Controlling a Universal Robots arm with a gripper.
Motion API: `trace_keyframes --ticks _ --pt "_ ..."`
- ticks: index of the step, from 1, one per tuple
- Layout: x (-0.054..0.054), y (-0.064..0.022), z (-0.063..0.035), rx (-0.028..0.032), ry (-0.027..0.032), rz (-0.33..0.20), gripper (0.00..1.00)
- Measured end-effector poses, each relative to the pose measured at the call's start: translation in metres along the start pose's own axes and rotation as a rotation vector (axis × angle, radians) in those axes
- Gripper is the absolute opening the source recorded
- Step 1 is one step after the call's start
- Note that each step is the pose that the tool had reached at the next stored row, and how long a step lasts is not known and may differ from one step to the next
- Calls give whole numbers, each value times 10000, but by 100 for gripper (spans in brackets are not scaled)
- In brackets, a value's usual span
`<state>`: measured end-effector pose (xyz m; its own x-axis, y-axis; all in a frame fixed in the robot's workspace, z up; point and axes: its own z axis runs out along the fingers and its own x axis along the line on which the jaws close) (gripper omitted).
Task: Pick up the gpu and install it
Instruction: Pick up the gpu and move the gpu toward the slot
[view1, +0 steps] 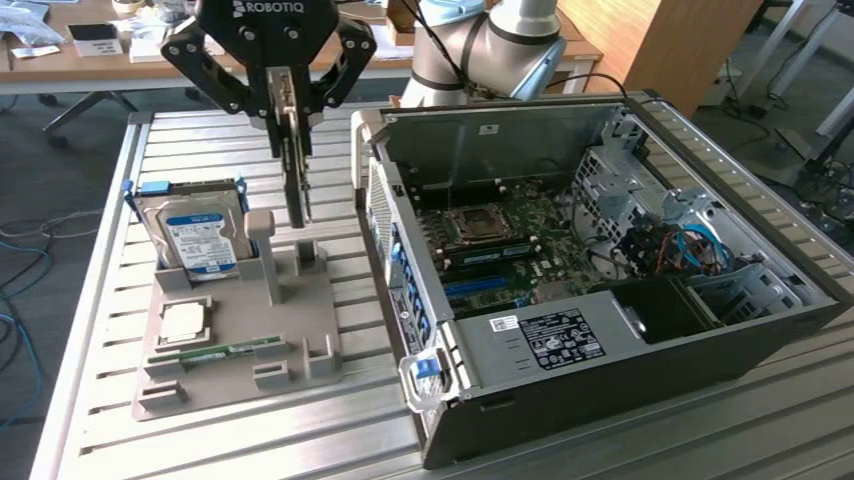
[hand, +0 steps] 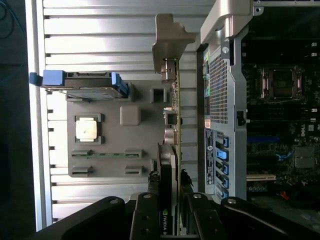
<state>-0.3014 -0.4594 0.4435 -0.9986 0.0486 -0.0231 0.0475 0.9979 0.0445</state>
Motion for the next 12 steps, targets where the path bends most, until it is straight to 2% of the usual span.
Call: trace_keyframes --ticks 12 --pt "-353 16 11 -4 -2 3 27"
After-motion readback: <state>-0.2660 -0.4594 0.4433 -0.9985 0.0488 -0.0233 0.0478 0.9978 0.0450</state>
